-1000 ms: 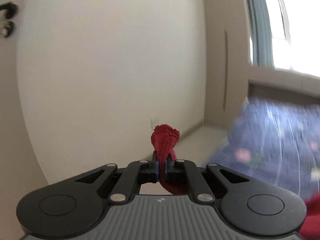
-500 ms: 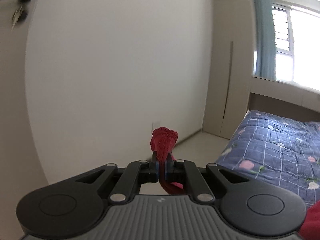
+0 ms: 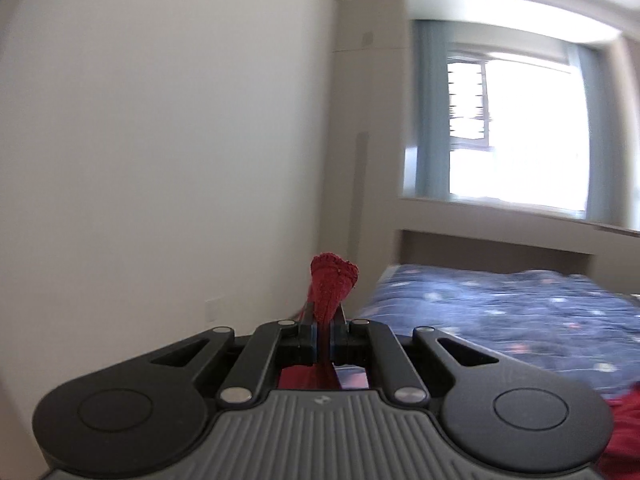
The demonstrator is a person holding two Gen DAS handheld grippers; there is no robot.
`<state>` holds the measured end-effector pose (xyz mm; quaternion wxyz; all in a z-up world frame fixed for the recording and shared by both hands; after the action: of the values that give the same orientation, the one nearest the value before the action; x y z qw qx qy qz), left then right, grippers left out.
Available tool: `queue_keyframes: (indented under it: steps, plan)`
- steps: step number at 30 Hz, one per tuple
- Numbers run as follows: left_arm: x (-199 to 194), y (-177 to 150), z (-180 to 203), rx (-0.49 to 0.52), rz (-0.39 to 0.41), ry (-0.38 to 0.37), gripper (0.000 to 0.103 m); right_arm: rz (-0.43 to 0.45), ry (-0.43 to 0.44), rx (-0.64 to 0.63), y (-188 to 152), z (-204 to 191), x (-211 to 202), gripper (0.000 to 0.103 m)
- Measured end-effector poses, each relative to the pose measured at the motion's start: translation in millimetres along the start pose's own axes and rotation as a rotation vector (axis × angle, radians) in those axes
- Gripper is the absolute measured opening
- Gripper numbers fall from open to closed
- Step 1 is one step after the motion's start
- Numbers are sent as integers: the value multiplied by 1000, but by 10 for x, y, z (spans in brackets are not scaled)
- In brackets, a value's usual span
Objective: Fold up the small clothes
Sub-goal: 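Carry the sleeve across the shirt body with the left gripper and open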
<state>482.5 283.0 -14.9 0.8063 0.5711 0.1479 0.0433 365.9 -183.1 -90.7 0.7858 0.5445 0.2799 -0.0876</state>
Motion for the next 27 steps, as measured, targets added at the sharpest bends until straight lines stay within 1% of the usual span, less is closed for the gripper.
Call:
queue_keyframes:
  steps: [3,4,7,9,11,13,16,21,22,24,25,26,27]
  plan:
    - [-170,-66,395,16,-24,-120,5,22,39,68,69,98,-28,102]
    - [-319,-74,511,24,-34,-156,5,28,57,95,85,127,-32,102]
    - [-495,-259,873,61,-75,-270,5,41,105,182,120,219,-37,102]
    - [-621,-441,1108,91,-107,-339,5,47,133,229,129,262,-39,102]
    - [-787,-669,1290,122,-156,-400,6,51,168,273,119,285,-32,101]
    - [-872,-931,1420,157,-205,-444,6,49,208,313,101,285,-9,98]
    - [-953,-1277,1586,224,-246,-479,6,35,273,373,95,272,44,94]
    - [-956,-1739,1778,329,-315,-482,7,8,382,420,157,141,166,86]
    - [-1063,-1811,1857,343,-324,-479,7,0,414,433,185,100,197,83]
    - [-1222,-1899,1887,365,-340,-471,7,-21,491,471,245,-4,269,79]
    - [-1225,-1944,1879,373,-342,-462,7,-33,532,492,277,-65,313,79]
    - [-1415,-1913,1866,381,-336,-453,7,-49,580,516,309,-129,353,79]
    - [-1435,-1924,1864,390,-329,-449,7,-72,639,548,342,-209,400,79]
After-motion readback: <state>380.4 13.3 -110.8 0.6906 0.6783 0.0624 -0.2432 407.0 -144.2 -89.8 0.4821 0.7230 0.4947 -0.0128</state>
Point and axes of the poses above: each gripper's, at about its wrist camera, not at the fingertips, and x roughly the way its jaws point, z to its right, y to its top, the point moved 8 cm from there along x, roughly the way its jaws point, and after that the axes turned 14 degrees about -x, right-handed, at the moved point
